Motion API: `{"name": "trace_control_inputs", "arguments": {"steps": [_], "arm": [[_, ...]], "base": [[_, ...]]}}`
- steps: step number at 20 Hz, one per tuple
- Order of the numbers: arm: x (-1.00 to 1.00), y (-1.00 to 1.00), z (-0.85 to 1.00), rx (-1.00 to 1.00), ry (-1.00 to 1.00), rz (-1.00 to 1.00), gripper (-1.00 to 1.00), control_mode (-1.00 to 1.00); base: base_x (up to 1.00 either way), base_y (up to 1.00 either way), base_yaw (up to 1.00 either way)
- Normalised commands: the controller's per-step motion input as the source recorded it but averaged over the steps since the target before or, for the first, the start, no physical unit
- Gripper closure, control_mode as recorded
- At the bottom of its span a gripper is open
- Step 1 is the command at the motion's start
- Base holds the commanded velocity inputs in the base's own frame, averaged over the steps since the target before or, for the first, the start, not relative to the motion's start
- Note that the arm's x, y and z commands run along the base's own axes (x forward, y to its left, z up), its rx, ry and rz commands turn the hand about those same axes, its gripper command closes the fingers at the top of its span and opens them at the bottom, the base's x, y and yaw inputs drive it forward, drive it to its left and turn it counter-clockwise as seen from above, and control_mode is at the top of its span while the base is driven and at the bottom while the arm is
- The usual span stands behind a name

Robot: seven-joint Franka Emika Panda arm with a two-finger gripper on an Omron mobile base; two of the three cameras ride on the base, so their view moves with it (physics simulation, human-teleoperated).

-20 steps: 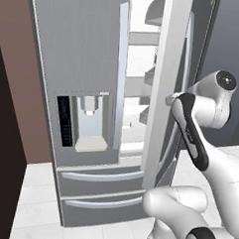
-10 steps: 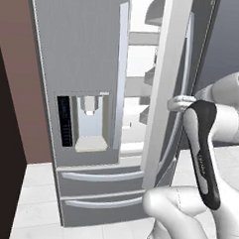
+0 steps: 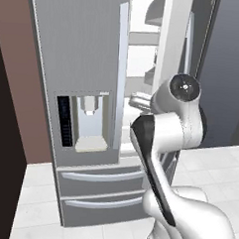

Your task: Retrieve the sausage and cheese from the fridge and place them on the cutting board on the counter.

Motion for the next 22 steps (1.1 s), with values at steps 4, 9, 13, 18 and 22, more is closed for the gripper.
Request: {"name": "trace_control_inputs", "arguments": {"steps": [4,9,13,18,22], "arm": [[0.39,0.75,0.08,0.09,0.05,-0.44,-1.0,-1.0],[0.39,0.4,0.01,0.19,0.02,-0.38,-1.0,-1.0],[0.43,0.13,-0.01,0.24,0.0,-0.26,-1.0,-1.0],[0.53,-0.24,-0.06,0.23,-0.03,-0.12,-1.0,-1.0],[0.7,-0.16,-0.13,0.21,-0.1,-0.26,-1.0,-1.0]], "base": [[0.0,0.0,0.0],[0.0,0.0,0.0],[0.0,0.0,0.0],[0.0,0.0,0.0],[0.0,0.0,0.0]]}}
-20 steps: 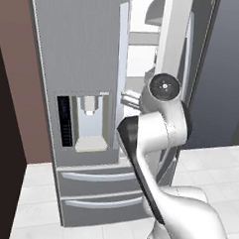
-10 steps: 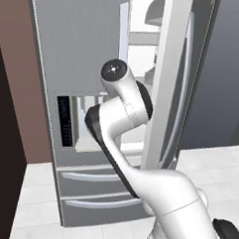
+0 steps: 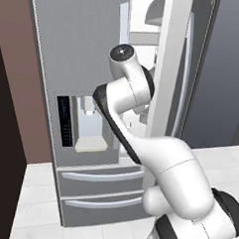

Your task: Retrieve the sausage and cheese from the fridge and place them on the cutting board on the counter.

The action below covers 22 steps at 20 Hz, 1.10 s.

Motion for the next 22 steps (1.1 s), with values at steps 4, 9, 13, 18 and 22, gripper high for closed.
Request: {"name": "trace_control_inputs", "arguments": {"steps": [4,9,13,18,22], "arm": [[0.45,-0.19,-0.34,0.12,-0.13,-0.31,-1.0,-1.0],[0.14,-0.11,-0.12,0.1,-0.07,-0.33,-1.0,-1.0],[0.0,-0.36,0.0,0.15,0.0,-0.27,-1.0,-1.0],[0.17,-0.37,0.0,0.13,0.0,-0.16,-1.0,-1.0],[0.11,-0.16,0.0,0.1,-0.02,-0.1,-1.0,-1.0]], "base": [[0.0,0.0,0.0],[0.0,0.0,0.0],[0.0,0.0,0.0],[0.0,0.0,0.0],[0.0,0.0,0.0]]}}
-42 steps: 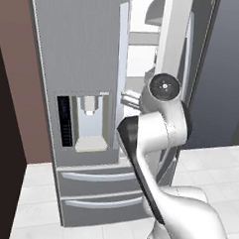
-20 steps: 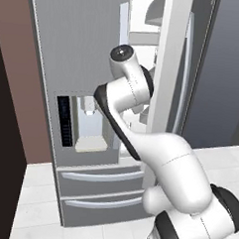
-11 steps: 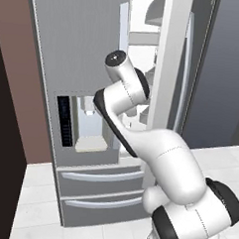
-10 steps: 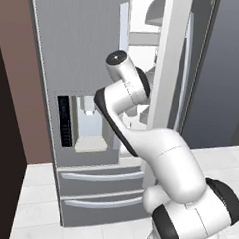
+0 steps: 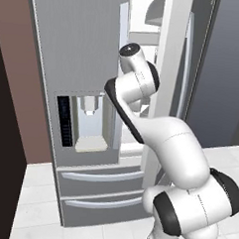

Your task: Retrieve the sausage and cheese from the fridge and place them on the cutting board on the counter.

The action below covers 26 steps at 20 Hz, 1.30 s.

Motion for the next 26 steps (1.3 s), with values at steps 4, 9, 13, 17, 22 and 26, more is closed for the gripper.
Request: {"name": "trace_control_inputs", "arguments": {"steps": [4,9,13,17,22,26], "arm": [[0.01,0.0,-0.02,0.04,-0.09,-0.06,-1.0,-1.0],[0.0,-0.06,0.0,0.01,-0.1,-0.05,-1.0,-1.0],[0.03,-0.25,0.0,0.0,-0.07,-0.04,-1.0,-1.0],[0.2,-0.15,0.0,0.0,-0.02,-0.03,-1.0,-1.0],[0.05,-0.03,0.0,0.0,-0.01,-0.02,-1.0,-1.0],[-0.35,-0.17,0.0,0.0,-0.01,0.0,-1.0,-1.0]], "base": [[0.0,0.0,0.0],[0.0,0.0,0.0],[0.0,0.0,0.0],[0.0,0.0,0.0],[0.0,0.0,0.0],[0.0,0.0,0.0]]}}
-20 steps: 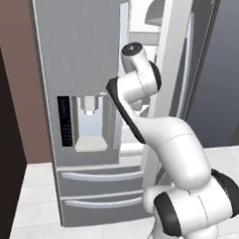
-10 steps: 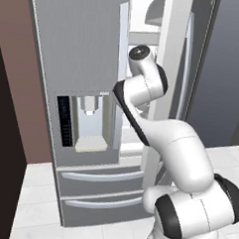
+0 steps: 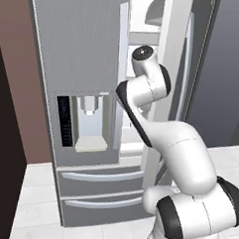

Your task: Retrieve the sausage and cheese from the fridge and place them on the cutting board on the counter.

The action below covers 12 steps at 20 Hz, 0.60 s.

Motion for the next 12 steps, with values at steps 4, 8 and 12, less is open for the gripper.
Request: {"name": "trace_control_inputs", "arguments": {"steps": [4,8,12], "arm": [[-0.5,-0.23,0.04,0.0,0.0,0.0,-1.0,-1.0],[-0.09,-0.2,0.05,0.0,0.0,0.0,-1.0,-1.0],[0.01,-0.11,0.07,0.0,0.0,0.0,-1.0,-1.0]], "base": [[0.0,0.0,0.0],[0.0,0.0,0.0],[0.0,0.0,0.0]]}}
